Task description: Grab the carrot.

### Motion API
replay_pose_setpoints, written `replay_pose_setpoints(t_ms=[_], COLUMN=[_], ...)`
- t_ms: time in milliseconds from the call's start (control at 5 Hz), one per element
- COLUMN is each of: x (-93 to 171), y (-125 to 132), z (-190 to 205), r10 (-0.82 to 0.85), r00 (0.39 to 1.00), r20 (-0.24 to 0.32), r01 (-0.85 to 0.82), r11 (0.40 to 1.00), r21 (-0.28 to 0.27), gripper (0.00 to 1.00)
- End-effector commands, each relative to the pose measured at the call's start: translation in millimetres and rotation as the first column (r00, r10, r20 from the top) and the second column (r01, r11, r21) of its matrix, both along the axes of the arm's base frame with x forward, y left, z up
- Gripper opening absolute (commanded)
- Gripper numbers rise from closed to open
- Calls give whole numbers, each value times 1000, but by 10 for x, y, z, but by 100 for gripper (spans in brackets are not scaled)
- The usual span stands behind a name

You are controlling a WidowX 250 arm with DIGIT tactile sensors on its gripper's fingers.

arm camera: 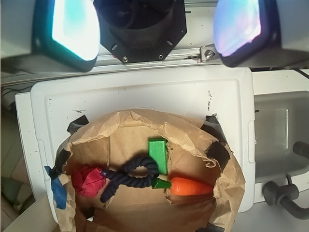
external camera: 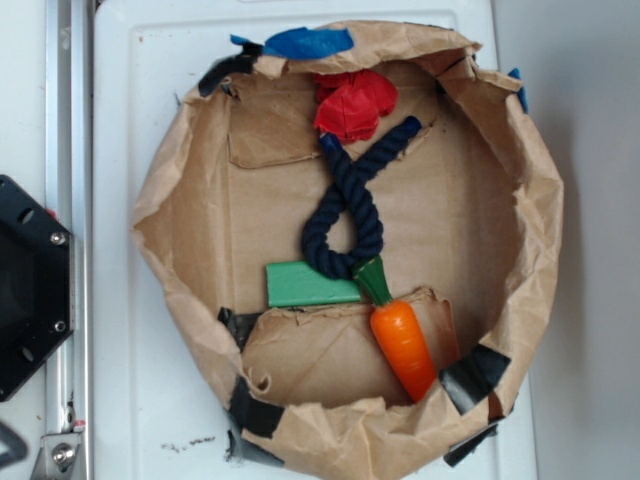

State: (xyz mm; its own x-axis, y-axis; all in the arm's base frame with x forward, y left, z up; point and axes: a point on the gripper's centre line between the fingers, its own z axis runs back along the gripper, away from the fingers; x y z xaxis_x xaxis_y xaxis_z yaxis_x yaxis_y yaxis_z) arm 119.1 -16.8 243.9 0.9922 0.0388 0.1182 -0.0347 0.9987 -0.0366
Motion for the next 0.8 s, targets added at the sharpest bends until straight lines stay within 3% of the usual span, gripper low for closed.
replay_pose_setpoints(t_ms=[0,200,400,600], x=[0,491,790,1150], y=[0,-25,24,22], z=[0,8,-9,-80], r10=[0,-62,-109,-351], r00=[1000,998,993,933], r20=[0,30,35,74], r01=[0,61,109,351], r11=[1000,998,994,936], r21=[0,22,-3,14], gripper=[100,100,100,100])
